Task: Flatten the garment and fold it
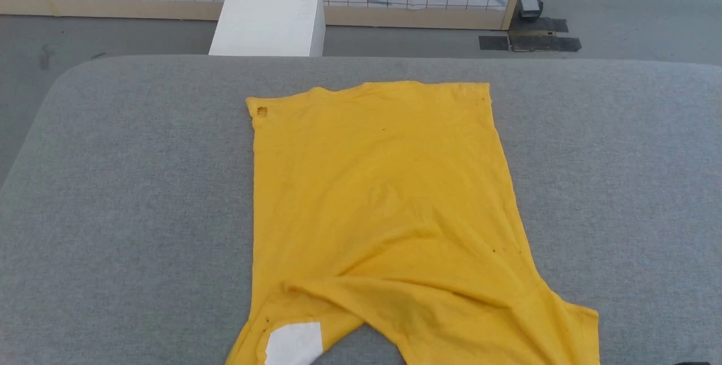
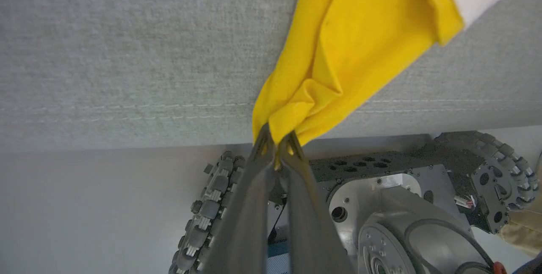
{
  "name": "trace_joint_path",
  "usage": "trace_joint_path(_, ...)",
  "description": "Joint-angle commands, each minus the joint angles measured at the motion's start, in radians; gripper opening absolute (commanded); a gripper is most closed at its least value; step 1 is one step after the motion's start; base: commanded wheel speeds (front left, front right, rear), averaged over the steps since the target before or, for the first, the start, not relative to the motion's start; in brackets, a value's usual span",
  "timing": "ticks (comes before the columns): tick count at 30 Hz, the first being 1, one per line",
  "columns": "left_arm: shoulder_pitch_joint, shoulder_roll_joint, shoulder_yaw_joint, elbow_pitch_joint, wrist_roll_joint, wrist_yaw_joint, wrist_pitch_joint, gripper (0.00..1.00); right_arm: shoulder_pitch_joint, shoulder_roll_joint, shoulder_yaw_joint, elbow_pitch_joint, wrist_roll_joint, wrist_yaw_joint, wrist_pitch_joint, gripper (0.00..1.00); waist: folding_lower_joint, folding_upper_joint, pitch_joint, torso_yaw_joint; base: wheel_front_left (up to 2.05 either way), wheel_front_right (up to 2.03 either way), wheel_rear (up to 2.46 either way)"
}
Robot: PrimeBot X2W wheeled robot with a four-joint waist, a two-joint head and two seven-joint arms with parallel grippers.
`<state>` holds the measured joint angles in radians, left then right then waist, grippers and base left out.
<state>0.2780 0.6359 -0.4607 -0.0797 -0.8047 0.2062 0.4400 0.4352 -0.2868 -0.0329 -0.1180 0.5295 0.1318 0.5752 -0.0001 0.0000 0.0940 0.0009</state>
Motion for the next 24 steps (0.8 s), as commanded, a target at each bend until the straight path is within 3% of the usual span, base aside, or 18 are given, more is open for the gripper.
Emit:
trace_joint_path(1,0.022,0.013,0.006,-0.006,-0.012,0.009,0.008,0.00,0.018,-0.003,-0.009,-0.007,0.001,-0.001,0.018,0.00,0.0001,0.0000,-0.003,0.001,0.00,0.00,0.00)
trace_joint_path(10,0.003,-0.015,0.069,-0.093,-0.005,0.038,-0.100,0.00,-0.030,0.042,-0.046,-0.004,-0.080,-0.001,-0.058,0.00,0.0001,0.0000,-0.028,0.008,0.00,0.00,0.00)
trace_joint_path(11,0.000,-0.016,0.073,-0.109,-0.002,0.042,-0.106,0.00,-0.044,0.050,-0.047,0.005,-0.096,-0.001,-0.076,1.00,0.0001,0.0000,-0.032,0.009,0.00,0.00,0.00)
trace_joint_path(18,-0.011,-0.016,0.099,-0.239,0.016,0.075,-0.131,0.00,-0.142,0.078,-0.061,-0.035,-0.074,-0.001,-0.076,1.00,0.0001,0.0000,-0.021,0.021,0.00,0.00,0.00)
trace_joint_path(24,-0.033,-0.015,0.112,-0.331,0.049,0.094,-0.157,0.00,-0.374,-0.007,-0.115,-0.141,-0.075,-0.001,-0.033,1.00,0.0001,0.0000,0.065,0.041,0.00,0.00,0.00)
